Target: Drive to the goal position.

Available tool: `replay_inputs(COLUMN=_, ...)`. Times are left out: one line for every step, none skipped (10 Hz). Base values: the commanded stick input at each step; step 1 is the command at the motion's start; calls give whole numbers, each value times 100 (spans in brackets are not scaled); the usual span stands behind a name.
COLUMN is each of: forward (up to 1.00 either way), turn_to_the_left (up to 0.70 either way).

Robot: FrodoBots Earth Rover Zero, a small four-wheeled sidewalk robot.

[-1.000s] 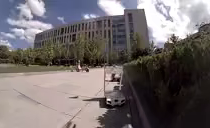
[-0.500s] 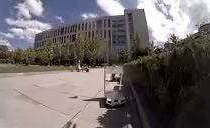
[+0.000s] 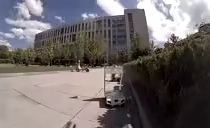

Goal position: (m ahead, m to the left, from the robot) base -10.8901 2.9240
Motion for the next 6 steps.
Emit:
replay_inputs(forward=3, turn_to_the_left=0)
replay_inputs(forward=1, turn_to_the_left=0)
replay_inputs(forward=0, turn_to_the_left=0)
replay_inputs(forward=0, turn_to_the_left=0)
replay_inputs(forward=0, turn_to_the_left=0)
replay_inputs(forward=0, turn_to_the_left=0)
